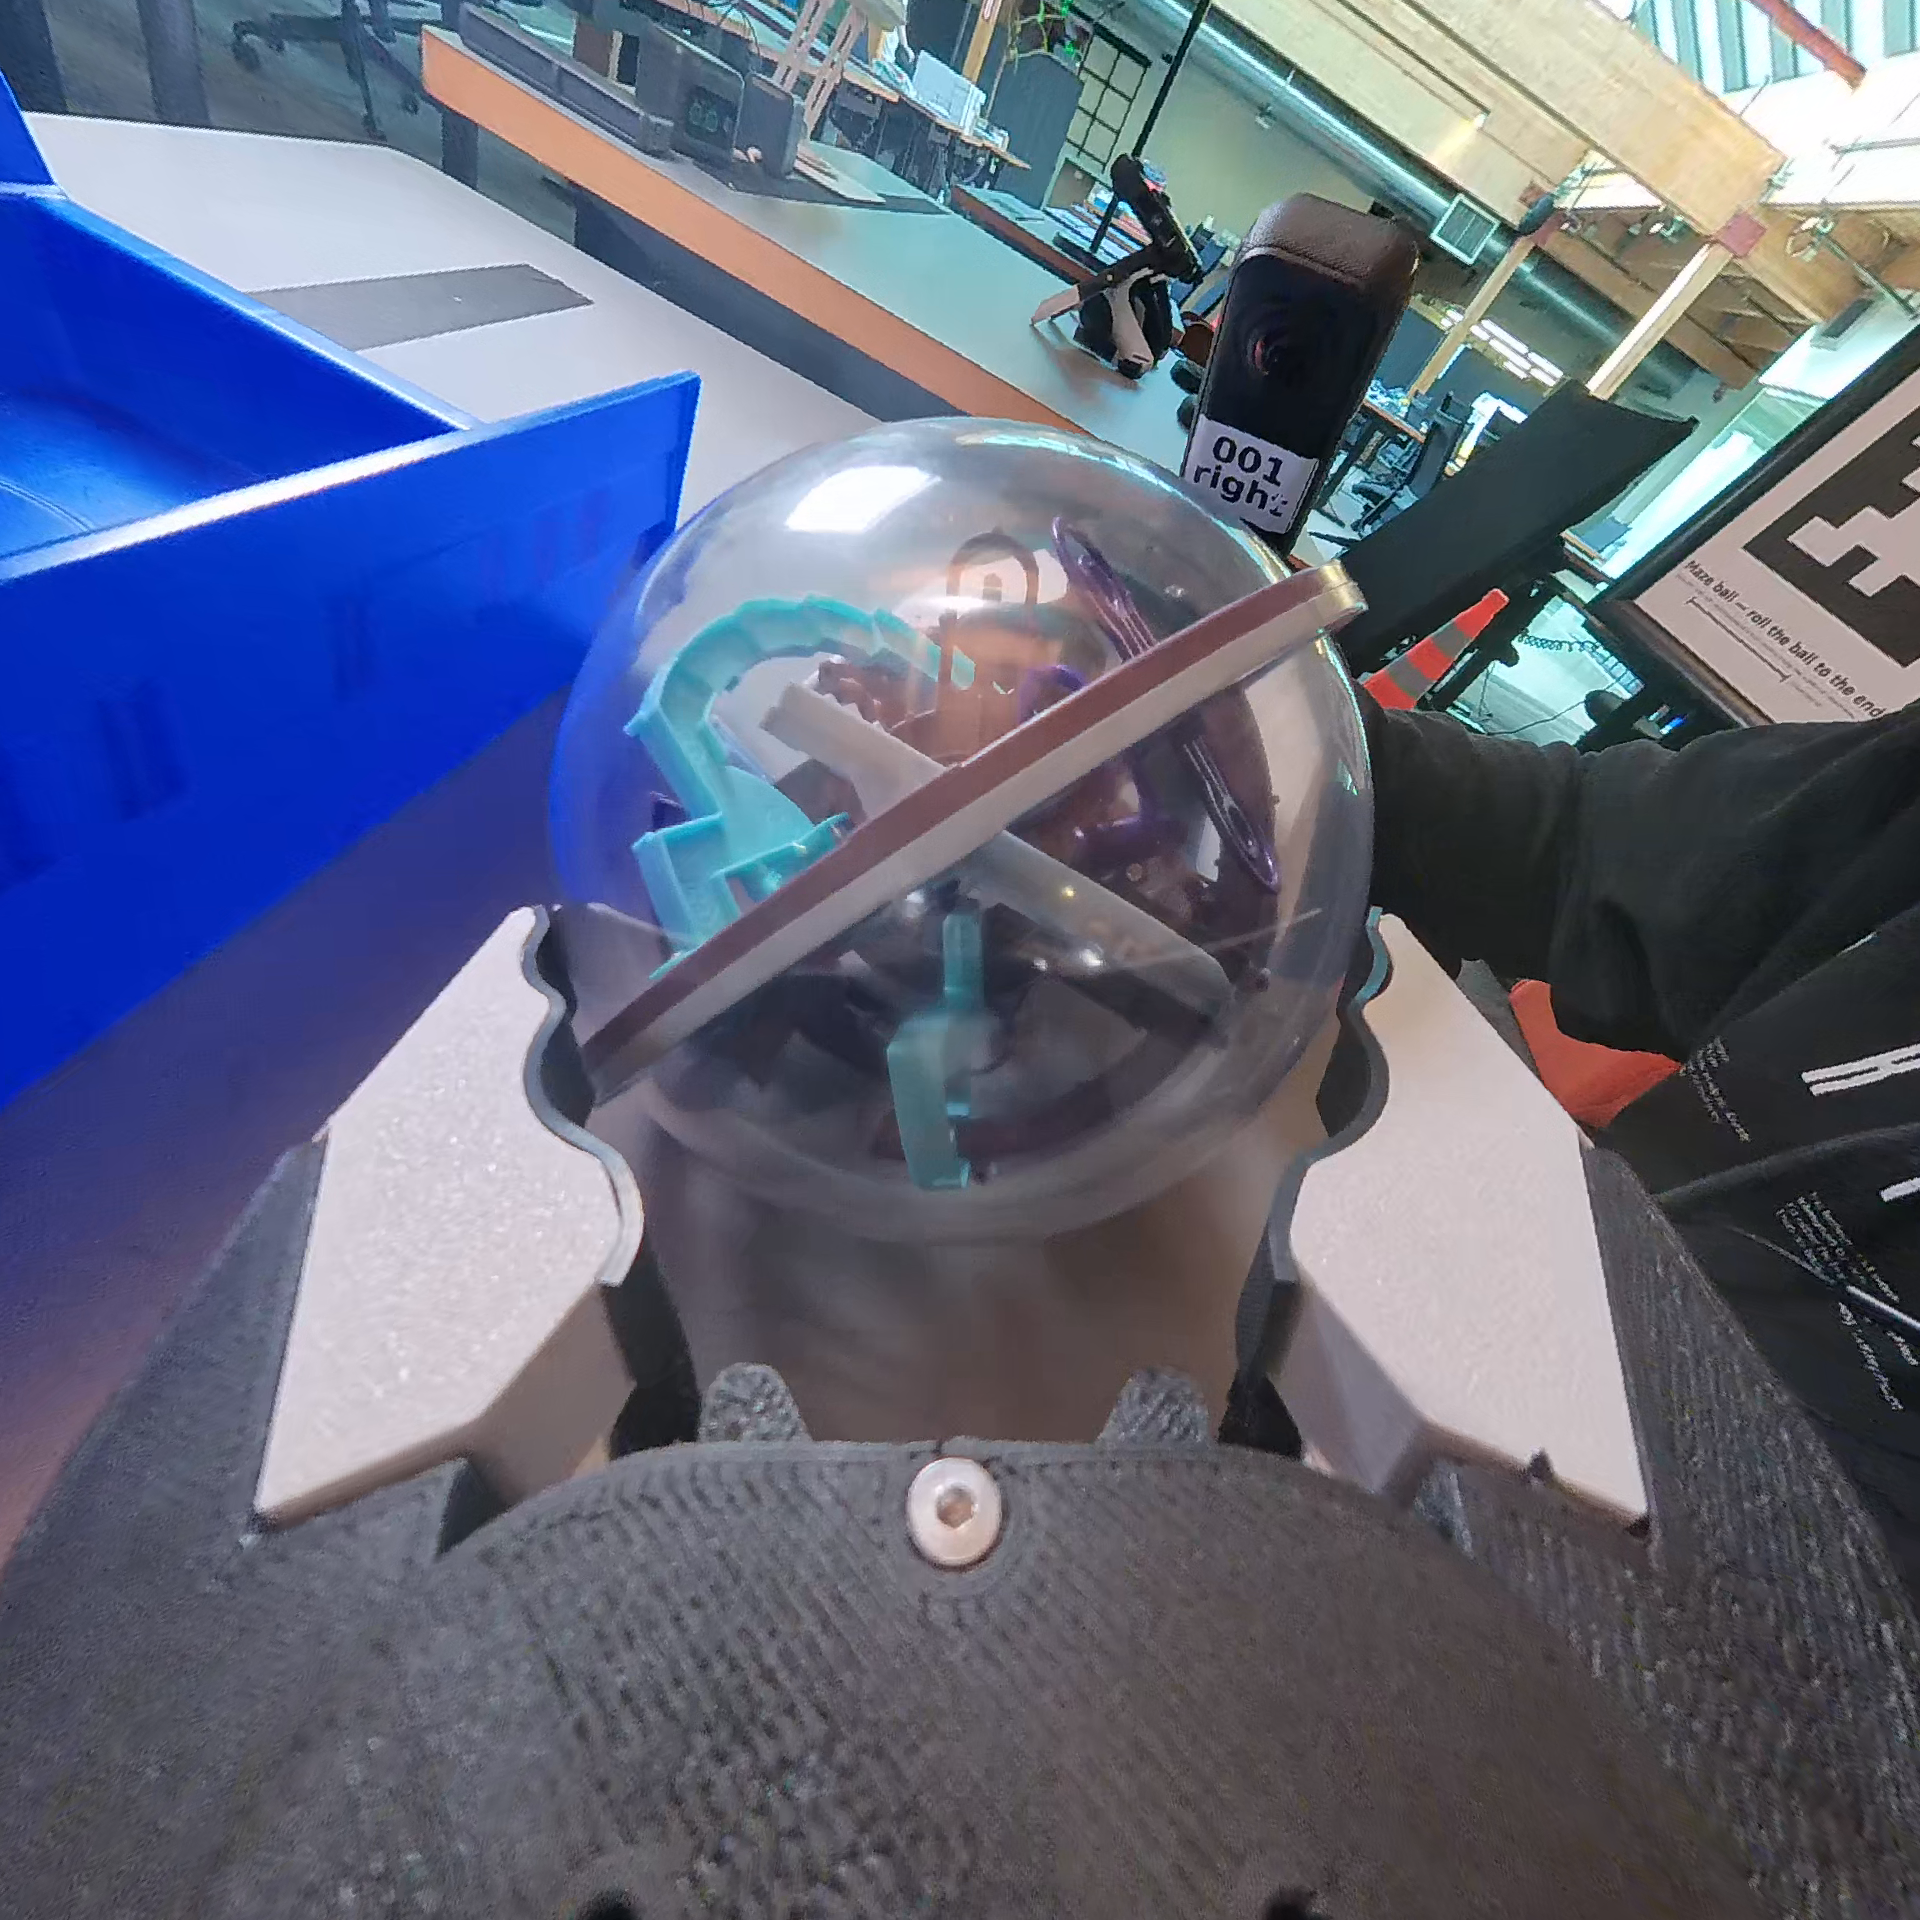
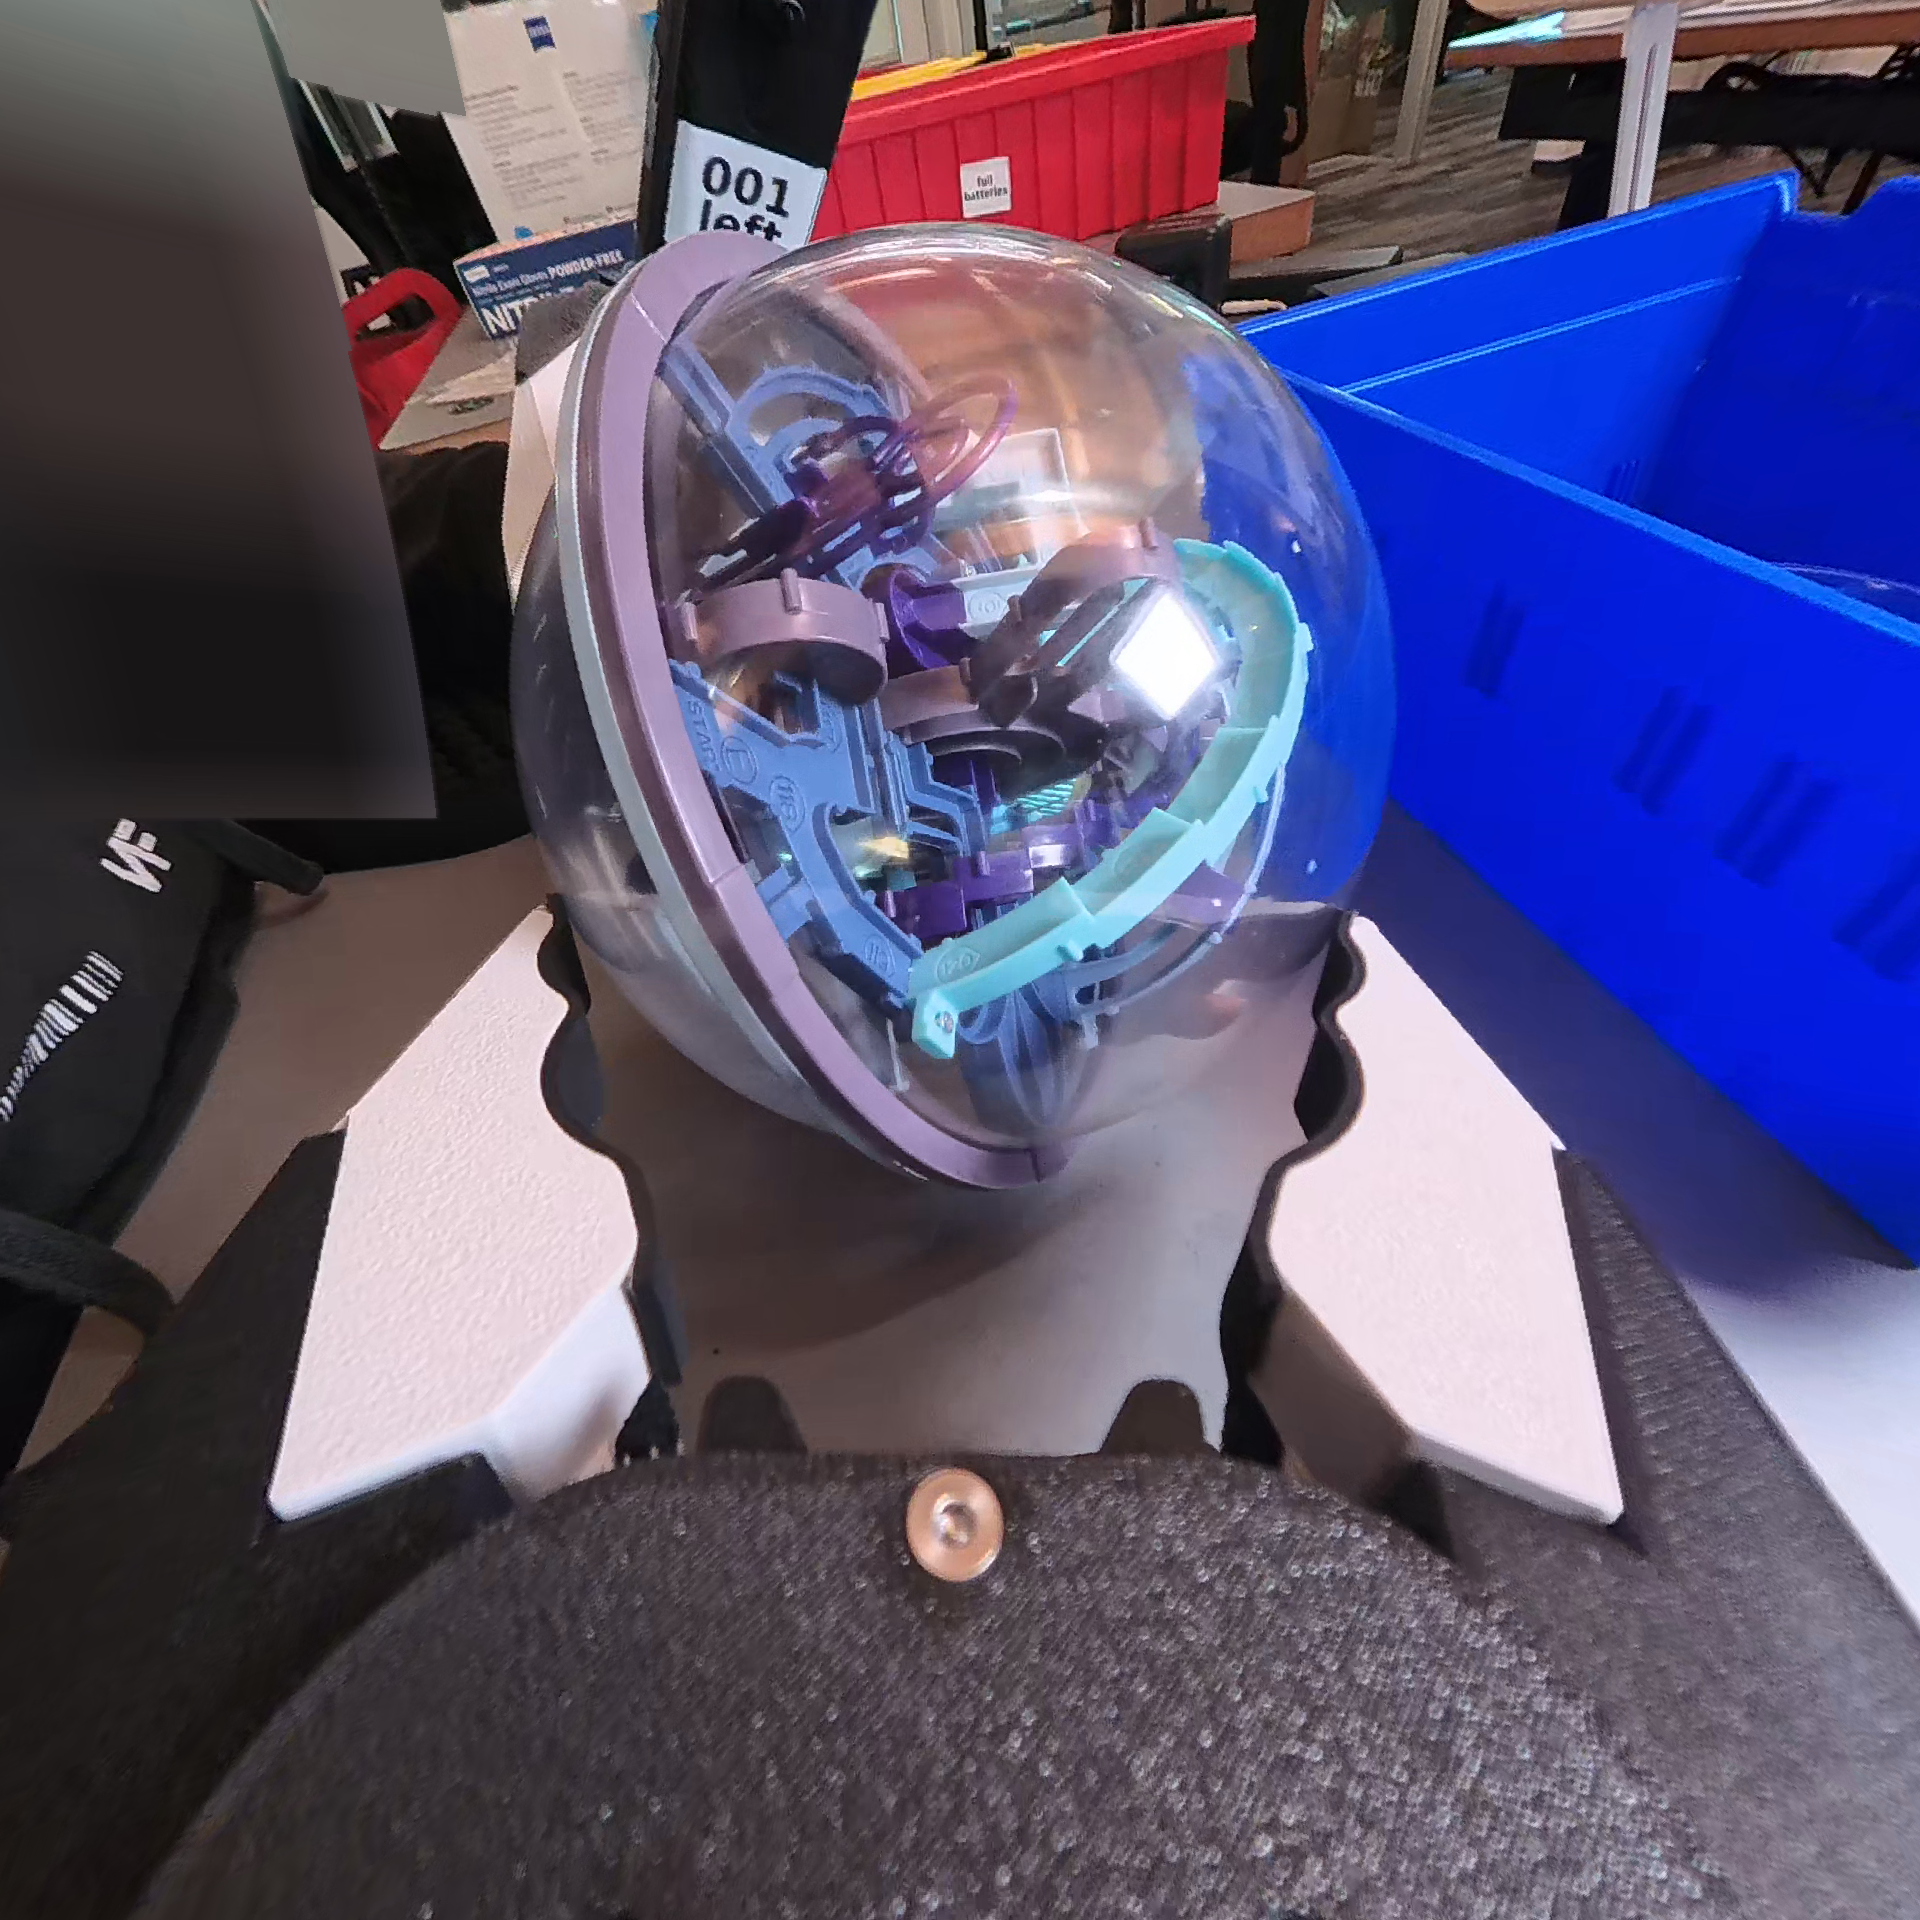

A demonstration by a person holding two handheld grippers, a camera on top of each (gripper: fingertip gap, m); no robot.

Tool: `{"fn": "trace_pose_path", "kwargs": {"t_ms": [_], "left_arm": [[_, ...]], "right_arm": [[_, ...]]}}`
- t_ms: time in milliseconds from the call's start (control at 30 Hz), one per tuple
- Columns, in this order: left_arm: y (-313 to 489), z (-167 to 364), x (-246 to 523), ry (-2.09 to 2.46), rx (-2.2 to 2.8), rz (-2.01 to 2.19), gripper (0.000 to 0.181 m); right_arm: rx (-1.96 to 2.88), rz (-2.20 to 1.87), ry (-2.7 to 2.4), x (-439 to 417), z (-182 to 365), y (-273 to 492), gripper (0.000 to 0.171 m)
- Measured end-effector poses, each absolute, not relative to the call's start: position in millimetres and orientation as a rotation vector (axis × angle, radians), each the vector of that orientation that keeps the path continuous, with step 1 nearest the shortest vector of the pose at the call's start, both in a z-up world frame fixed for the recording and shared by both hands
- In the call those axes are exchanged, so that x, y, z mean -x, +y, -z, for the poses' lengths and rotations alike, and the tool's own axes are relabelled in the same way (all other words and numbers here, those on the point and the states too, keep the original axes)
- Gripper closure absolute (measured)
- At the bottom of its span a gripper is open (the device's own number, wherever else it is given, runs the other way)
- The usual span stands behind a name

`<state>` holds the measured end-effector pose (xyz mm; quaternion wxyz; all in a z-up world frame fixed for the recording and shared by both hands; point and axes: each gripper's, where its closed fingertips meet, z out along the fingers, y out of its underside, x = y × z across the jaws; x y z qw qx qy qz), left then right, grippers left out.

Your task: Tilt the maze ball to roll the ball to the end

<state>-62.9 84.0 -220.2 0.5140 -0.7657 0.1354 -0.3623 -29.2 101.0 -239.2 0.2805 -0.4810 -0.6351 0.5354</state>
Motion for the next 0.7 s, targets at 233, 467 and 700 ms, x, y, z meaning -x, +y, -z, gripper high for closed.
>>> {"fn": "trace_pose_path", "kwargs": {"t_ms": [233,467,700], "left_arm": [[81.9,223.9,63.3,0.355,1.830,0.886,0.038],[80.6,226.8,62.3,0.387,1.826,0.889,0.038],[78.5,228.7,63.9,0.411,1.809,0.904,0.039]], "right_arm": [[1.271,-1.419,-1.698,29.9,236.8,100.8,0.035],[1.261,-1.411,-1.694,29.0,235.0,100.7,0.036],[1.253,-1.404,-1.688,29.6,233.2,99.4,0.037]]}}
